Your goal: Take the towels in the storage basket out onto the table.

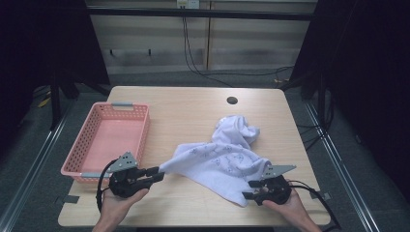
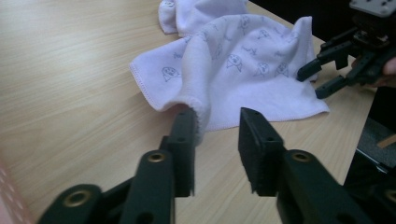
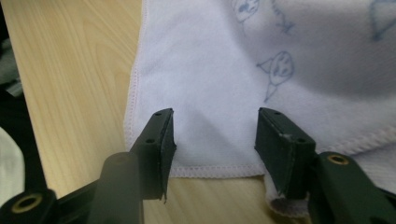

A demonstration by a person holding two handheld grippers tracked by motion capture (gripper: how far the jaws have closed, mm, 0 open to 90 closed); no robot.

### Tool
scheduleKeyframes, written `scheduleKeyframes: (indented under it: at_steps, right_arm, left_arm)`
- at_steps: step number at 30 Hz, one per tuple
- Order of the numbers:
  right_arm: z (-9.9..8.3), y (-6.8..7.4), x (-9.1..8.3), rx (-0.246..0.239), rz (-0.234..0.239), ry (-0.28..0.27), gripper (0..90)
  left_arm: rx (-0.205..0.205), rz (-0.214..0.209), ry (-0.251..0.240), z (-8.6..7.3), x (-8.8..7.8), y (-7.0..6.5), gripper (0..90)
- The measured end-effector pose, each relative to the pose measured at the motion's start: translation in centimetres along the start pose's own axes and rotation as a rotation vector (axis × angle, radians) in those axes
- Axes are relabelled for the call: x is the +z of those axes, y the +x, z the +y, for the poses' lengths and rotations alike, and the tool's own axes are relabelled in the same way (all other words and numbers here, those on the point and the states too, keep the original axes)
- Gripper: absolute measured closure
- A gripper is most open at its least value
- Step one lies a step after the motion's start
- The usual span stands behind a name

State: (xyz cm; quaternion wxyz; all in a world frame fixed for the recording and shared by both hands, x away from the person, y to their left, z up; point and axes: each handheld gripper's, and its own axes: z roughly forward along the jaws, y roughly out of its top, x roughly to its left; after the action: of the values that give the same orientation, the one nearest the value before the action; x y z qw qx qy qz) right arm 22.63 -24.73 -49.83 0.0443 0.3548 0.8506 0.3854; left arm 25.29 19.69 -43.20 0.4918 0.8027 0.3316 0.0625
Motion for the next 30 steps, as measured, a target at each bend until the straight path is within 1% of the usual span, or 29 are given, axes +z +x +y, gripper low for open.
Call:
scheduleKeyframes:
  at_steps: [1,2,3,4,5,6,7,9,10,11,12,13,14,15,16,17,18,19,20,21,22,23,24,26,27,29,30]
  right_arm:
    - [0.0,0.0,0.0,0.0,0.0,0.0,47.1]
    - [-0.2,0.4,-0.1,-0.031,-0.021,0.004,47.7]
    - [-0.2,0.4,-0.1,-0.031,-0.021,0.004,47.7]
    - [-0.3,0.7,-0.2,-0.049,-0.036,0.008,51.8]
    - [-0.4,0.8,-0.2,-0.062,-0.048,0.007,55.3]
    - [-0.5,0.9,-0.4,-0.095,-0.075,0.018,63.2]
    - [-0.5,0.9,-0.5,-0.097,-0.09,0.027,69.5]
    - [-0.6,0.3,-1.0,-0.074,-0.084,0.037,84.7]
    - [-0.6,0.3,-1.0,-0.074,-0.084,0.037,84.7]
    - [-0.8,-0.2,-1.4,-0.042,-0.08,0.042,88.7]
    - [-0.9,-0.2,-1.5,-0.032,-0.084,0.048,89.4]
    - [-0.9,-0.2,-1.5,-0.032,-0.084,0.048,89.4]
    - [-1.0,-0.4,-1.7,-0.026,-0.084,0.047,89.6]
    - [-1.1,-0.6,-1.9,-0.018,-0.077,0.047,89.7]
    - [-1.4,-0.9,-2.3,0.002,-0.078,0.042,89.8]
    - [-1.4,-0.9,-2.3,0.002,-0.078,0.042,89.8]
    - [-1.5,-1.0,-2.5,0.013,-0.081,0.041,89.8]
    - [-1.6,-1.4,-2.9,0.035,-0.087,0.023,89.9]
    - [-1.6,-1.6,-2.9,0.036,-0.085,0.007,89.9]
    - [-1.6,-1.6,-2.9,0.036,-0.085,0.007,89.9]
    - [-1.4,-1.7,-3.1,0.051,-0.078,-0.011,89.9]
    - [-1.3,-1.7,-3.0,0.051,-0.081,-0.01,89.9]
    - [-1.3,-1.8,-3.0,0.05,-0.079,-0.012,89.9]
    - [-1.2,-1.9,-2.9,0.051,-0.072,-0.019,89.9]
    - [-1.1,-2.0,-2.9,0.055,-0.074,-0.022,89.9]
    - [-1.0,-2.0,-3.0,0.062,-0.07,-0.029,90.0]
    - [-0.9,-2.2,-3.1,0.065,-0.061,-0.05,90.0]
  left_arm:
    - [0.0,0.0,0.0,0.0,0.0,0.0,66.0]
    - [0.017,0.022,-0.011,0.3,0.0,0.1,65.3]
    - [0.017,0.022,-0.011,0.3,0.0,0.1,63.8]
    - [0.004,0.016,-0.07,0.7,-0.4,0.1,61.1]
    - [-0.001,0.024,-0.064,1.0,-0.5,0.1,59.0]
    - [0.001,0.027,-0.053,1.1,-0.5,0.1,57.4]
    - [0.001,0.025,-0.056,1.3,-0.4,0.1,56.1]
    - [-0.002,0.02,-0.063,1.3,-0.3,0.2,53.9]
    - [0.002,0.026,-0.064,1.3,-0.1,0.2,53.9]
    - [-0.001,0.017,-0.044,1.1,0.7,0.3,51.1]
    - [0.004,0.01,0.0,0.8,1.6,0.3,50.7]
    - [0.004,0.01,0.0,0.8,1.6,0.3,49.7]
    - [0.03,-0.006,0.041,0.5,2.5,0.2,49.7]
    - [0.039,-0.027,0.063,0.2,3.1,0.2,48.5]
    - [0.038,-0.031,0.122,-0.5,4.6,0.3,47.0]
    - [0.038,-0.031,0.122,-0.5,4.6,0.3,44.9]
    - [0.042,-0.06,0.142,-0.8,5.2,0.3,46.0]
    - [0.057,-0.045,0.168,-1.0,5.7,0.1,44.4]
    - [0.076,-0.065,0.202,-1.4,6.6,-0.2,43.8]
    - [0.076,-0.065,0.202,-1.4,6.6,-0.2,44.1]
    - [0.088,-0.064,0.216,-1.7,6.9,-0.5,43.2]
    - [0.108,-0.075,0.234,-2.0,7.2,-0.8,42.9]
    - [0.12,-0.065,0.241,-2.1,7.3,-1.0,42.1]
    - [0.123,-0.066,0.247,-2.3,7.4,-1.1,41.4]
    - [0.137,-0.053,0.268,-2.5,7.6,-1.0,41.8]
    - [0.133,-0.054,0.276,-2.6,7.8,-0.9,45.6]
    - [0.135,-0.057,0.285,-2.8,7.9,-0.7,48.8]
